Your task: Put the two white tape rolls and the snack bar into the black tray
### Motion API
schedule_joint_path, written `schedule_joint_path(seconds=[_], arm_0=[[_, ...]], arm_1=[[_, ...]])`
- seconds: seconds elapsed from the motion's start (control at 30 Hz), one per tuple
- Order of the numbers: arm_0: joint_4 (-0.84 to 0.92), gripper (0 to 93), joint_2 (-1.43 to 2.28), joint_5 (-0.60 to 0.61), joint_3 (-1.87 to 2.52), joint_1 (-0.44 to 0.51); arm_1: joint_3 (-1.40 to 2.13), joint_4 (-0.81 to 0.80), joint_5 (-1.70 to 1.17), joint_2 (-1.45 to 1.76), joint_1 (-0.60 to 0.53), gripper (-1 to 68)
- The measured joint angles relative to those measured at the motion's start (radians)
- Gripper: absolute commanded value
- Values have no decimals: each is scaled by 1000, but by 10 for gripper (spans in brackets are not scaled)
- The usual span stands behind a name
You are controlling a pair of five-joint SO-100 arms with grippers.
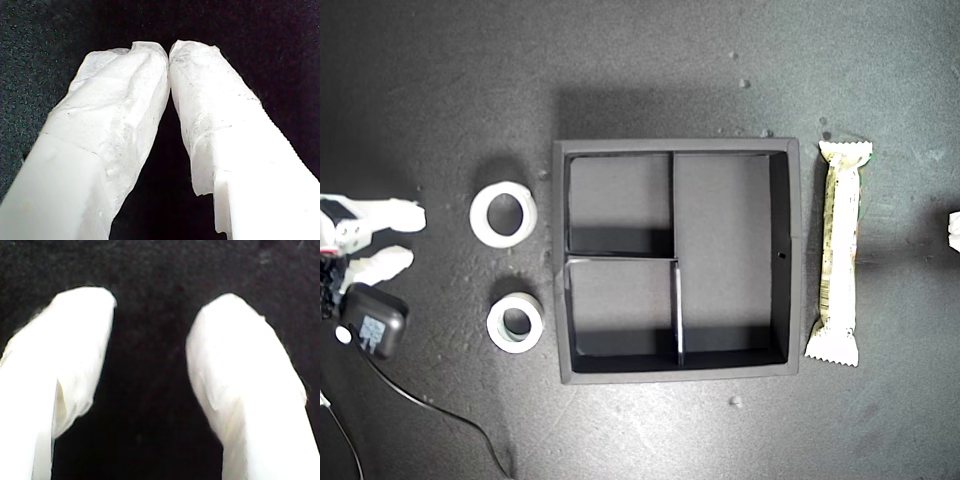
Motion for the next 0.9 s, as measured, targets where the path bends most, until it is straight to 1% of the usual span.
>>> schedule_joint_path(seconds=[0.07,0.13,0.23,0.63,0.73,0.77,0.8,0.83,0.9], arm_0=[[0,63,0,-5,0,0],[0,63,0,-57,0,0],[0,63,0,-77,0,0],[0,63,0,-83,0,0],[0,61,0,-83,0,0],[0,54,0,-81,0,0],[0,26,0,-81,0,0],[0,1,0,-91,0,0],[-3,1,0,-112,0,12]], arm_1=[[0,0,0,0,0,62],[0,0,0,0,0,59],[0,0,0,0,0,59],[0,0,0,0,0,62],[0,0,0,0,0,39],[0,0,0,0,0,11],[0,0,0,0,0,-1],[0,0,0,0,0,-1],[0,0,0,0,0,-2]])
